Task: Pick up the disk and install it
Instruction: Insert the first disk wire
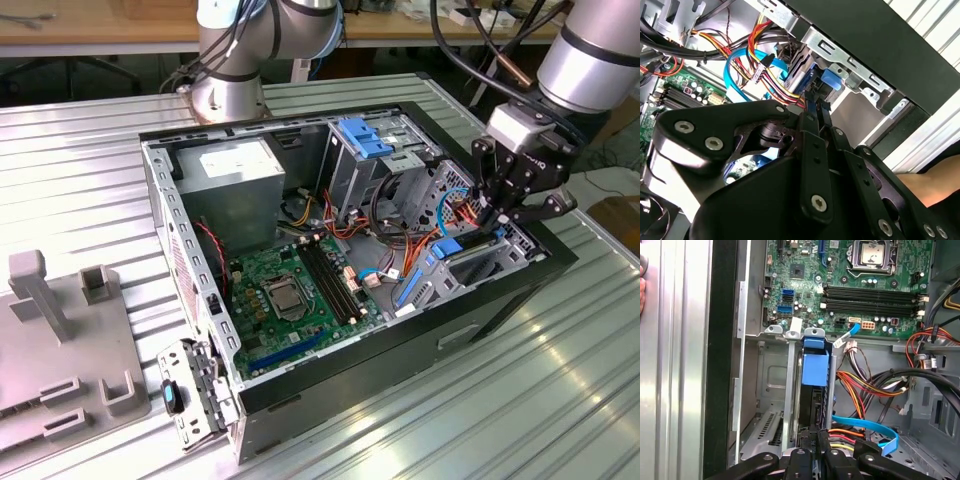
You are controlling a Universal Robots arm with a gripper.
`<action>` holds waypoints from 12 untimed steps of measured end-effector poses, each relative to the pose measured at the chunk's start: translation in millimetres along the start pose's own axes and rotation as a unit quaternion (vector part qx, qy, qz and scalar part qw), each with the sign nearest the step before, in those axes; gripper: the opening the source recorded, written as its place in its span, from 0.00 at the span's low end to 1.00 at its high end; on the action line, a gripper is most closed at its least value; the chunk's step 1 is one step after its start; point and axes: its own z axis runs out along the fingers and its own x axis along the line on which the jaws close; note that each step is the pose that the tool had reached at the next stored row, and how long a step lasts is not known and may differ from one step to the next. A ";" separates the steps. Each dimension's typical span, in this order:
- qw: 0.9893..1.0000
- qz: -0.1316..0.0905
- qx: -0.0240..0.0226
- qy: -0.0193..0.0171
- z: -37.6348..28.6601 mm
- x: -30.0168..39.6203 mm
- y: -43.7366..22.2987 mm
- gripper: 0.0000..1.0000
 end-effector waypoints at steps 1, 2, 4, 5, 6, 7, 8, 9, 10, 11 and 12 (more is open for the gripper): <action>1.000 -0.001 0.000 0.000 0.4 -0.7 0.0 0.16; 1.000 -0.001 0.000 0.000 0.6 -0.8 0.1 0.16; 1.000 -0.001 0.000 0.000 0.6 -0.8 0.1 0.16; 1.000 -0.001 0.000 0.000 0.6 -0.8 0.1 0.16; 1.000 -0.001 0.000 0.000 0.7 -0.8 0.1 0.16; 1.000 -0.001 0.000 0.000 0.7 -0.8 0.1 0.16; 1.000 -0.001 0.000 0.000 0.7 -0.8 0.1 0.16; 1.000 -0.001 0.000 0.000 0.7 -0.8 0.1 0.16; 1.000 -0.001 0.000 0.000 0.8 -0.9 0.1 0.16; 1.000 -0.001 0.000 0.000 0.9 -0.9 0.1 0.16; 1.000 0.001 0.000 0.000 1.0 -0.9 0.1 0.16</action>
